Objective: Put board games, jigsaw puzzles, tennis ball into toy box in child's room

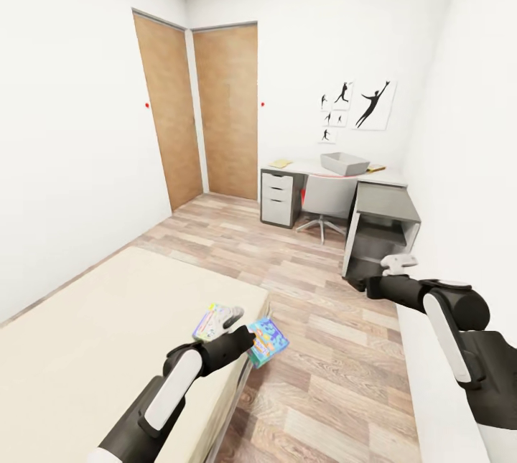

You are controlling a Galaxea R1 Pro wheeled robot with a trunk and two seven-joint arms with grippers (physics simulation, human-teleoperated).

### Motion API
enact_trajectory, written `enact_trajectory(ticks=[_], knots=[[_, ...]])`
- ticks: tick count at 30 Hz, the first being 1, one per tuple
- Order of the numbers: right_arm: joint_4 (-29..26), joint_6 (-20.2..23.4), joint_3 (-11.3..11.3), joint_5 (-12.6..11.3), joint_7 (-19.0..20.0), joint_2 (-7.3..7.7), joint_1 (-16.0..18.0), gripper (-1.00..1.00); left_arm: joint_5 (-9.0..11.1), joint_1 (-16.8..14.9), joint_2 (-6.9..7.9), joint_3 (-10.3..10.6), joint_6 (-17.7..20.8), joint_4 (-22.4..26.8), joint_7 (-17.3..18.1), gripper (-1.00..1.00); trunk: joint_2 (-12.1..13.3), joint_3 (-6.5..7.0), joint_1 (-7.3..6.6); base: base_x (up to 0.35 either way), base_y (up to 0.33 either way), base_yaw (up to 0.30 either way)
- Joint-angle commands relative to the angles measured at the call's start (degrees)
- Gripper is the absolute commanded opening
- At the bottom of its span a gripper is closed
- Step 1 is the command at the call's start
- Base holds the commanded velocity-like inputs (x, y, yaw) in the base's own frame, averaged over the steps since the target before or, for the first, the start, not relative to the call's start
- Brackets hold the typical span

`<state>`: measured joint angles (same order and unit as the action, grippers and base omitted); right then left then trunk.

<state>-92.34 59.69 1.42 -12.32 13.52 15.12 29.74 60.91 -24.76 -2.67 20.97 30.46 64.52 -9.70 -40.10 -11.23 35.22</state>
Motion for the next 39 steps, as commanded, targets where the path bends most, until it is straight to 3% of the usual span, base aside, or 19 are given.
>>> enact_trajectory(ticks=[1,8,15,39], knots=[[-0.03,0.07,-0.05,0.19,-0.06,-0.16,0.06,1.00,0.47,-0.07,-0.07,0.04,0.08,-0.17,-0.75,-1.00,0.34,0.09,-0.21,0.000,0.000,-0.007],[0.49,-0.31,-0.63,0.66,-0.54,-0.43,0.11,1.00,0.51,-0.18,-0.14,-0.04,-0.15,-1.62,-0.79,-1.00,3.15,1.35,-1.75,0.000,0.000,-0.158],[0.74,-0.44,-0.55,0.79,-0.59,-0.45,0.14,1.00,0.63,-0.20,-0.09,-0.05,-2.70,-2.08,-1.00,-1.00,5.95,2.61,-3.28,0.000,0.000,-0.282],[0.76,-0.45,-0.28,0.72,-0.54,-0.44,0.15,1.00,0.62,-0.79,0.26,-0.05,-2.08,-2.46,-0.50,-1.00,15.58,6.91,-8.56,0.000,0.000,-0.295]])
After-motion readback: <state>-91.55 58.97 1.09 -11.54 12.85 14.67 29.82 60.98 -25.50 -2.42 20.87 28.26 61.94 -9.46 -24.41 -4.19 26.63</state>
